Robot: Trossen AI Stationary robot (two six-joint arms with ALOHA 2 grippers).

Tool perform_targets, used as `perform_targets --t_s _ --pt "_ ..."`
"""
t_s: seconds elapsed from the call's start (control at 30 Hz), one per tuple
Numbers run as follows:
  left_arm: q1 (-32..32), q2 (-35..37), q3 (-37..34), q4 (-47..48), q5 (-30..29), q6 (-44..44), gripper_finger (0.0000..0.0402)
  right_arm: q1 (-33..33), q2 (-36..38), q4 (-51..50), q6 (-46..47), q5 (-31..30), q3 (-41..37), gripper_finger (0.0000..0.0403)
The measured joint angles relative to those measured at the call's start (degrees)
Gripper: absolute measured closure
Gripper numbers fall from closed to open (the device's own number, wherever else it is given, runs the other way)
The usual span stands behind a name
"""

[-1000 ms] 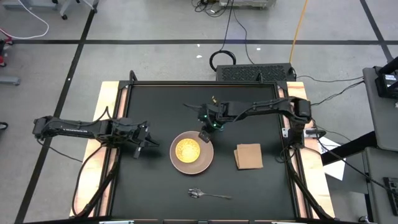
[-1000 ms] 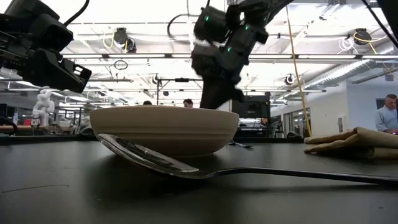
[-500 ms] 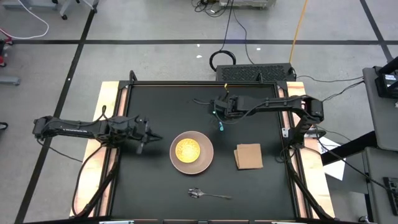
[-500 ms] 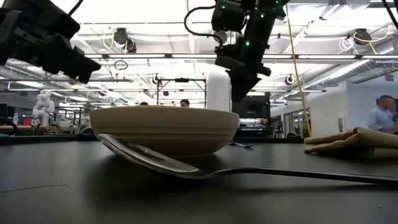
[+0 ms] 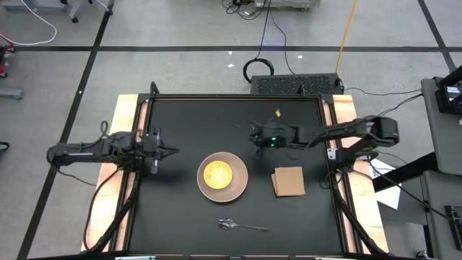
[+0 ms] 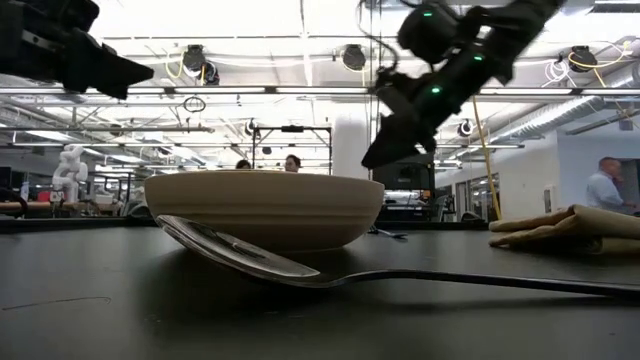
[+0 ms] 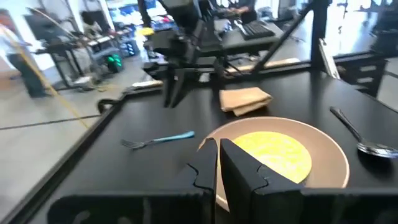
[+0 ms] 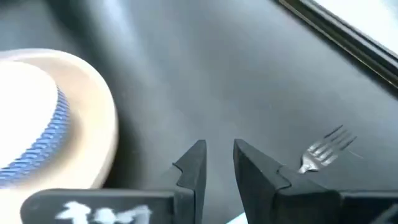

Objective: Set table place
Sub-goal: Put the blue fork to the right of the brown plate

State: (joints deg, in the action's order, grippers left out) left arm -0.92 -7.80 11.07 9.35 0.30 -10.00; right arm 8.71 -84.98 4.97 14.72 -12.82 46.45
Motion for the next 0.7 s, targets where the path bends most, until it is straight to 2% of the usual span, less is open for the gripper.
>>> perform_targets --t_s 0.17,0.3,0.5,0.7 --pt "0.0 7.8 0.0 5.2 -1.9 0.7 0.0376 1.1 6.3 4.1 1.1 1.0 -5.8 0.033" --pt "0.0 7.3 -0.1 5.3 -2.0 0.7 0.0376 1.1 8.7 6.2 -1.4 0.9 -6.9 0.033" --pt "0.0 7.1 -0.1 5.6 -1.6 1.2 0.0376 3.8 9.8 22.9 -3.8 0.8 -14.1 0.033" --pt "0.0 7.1 -0.1 6.2 0.4 1.5 0.0376 9.0 9.6 25.5 -3.0 2.4 -18.0 0.033"
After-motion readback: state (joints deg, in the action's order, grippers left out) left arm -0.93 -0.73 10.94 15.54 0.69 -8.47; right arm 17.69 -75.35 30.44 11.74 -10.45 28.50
